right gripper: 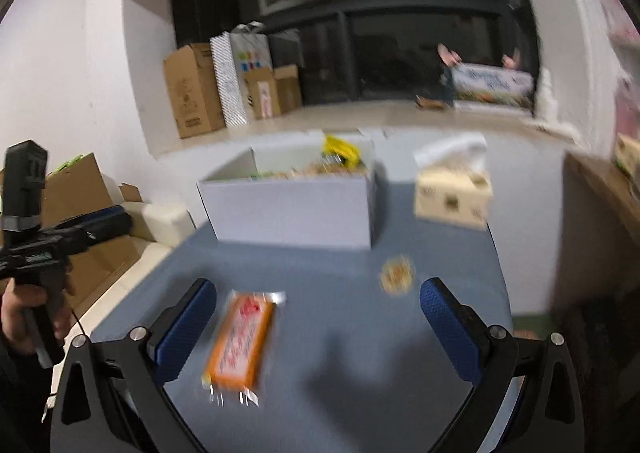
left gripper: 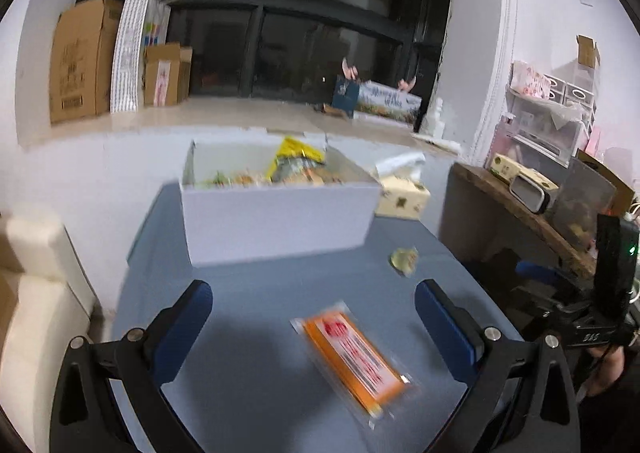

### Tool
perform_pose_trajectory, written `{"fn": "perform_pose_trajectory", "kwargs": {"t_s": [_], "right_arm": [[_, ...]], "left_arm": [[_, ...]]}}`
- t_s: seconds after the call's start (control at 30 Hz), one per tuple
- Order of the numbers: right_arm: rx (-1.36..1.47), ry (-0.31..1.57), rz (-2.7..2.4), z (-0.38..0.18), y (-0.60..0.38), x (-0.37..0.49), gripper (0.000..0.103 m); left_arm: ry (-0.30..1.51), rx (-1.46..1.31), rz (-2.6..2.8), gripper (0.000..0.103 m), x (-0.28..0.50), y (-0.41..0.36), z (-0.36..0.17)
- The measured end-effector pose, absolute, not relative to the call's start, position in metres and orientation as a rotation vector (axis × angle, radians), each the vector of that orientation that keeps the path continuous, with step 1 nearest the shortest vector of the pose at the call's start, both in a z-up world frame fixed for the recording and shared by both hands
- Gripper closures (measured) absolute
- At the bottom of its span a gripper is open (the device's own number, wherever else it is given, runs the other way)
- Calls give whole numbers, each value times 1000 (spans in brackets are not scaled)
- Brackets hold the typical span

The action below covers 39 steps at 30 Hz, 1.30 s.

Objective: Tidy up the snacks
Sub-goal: 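Box the orange flying-cake pack with left tool while right tool boxes cartoon-lid jelly cup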

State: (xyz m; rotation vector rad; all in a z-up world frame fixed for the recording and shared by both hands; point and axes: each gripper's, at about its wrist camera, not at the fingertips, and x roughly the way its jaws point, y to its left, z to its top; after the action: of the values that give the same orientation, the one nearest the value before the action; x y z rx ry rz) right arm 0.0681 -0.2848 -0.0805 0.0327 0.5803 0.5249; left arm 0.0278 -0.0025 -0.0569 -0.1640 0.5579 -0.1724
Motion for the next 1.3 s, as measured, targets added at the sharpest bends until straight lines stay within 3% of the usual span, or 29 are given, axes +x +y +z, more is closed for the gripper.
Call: {"fn": "perform_pose_trajectory", "kwargs": {"t_s": [0.47,1.03,1.07,1.1,1.17,1.3], "right_arm": [[2,674,438,-108,-290,77,0],[-95,882,421,-157,-260,249,1],[-77,903,443,-162,-259,256,5],[-78,920,453,-165,-258,260,16],[-89,946,462,-170,-256,264,53],[-97,929,471,-165,-259,250,53]], "left_arm": [[607,-107,-195,0,15,-27,-68],[700,-125,-200,0,26,-30,-99],[708,-126,-199,0,28,-30,-100],[712,-125,-199,0,28,-30,-101],[714,-120,-194,0,28,-28,-103],[719,-138,-179,0,29,-22,-105]]}}
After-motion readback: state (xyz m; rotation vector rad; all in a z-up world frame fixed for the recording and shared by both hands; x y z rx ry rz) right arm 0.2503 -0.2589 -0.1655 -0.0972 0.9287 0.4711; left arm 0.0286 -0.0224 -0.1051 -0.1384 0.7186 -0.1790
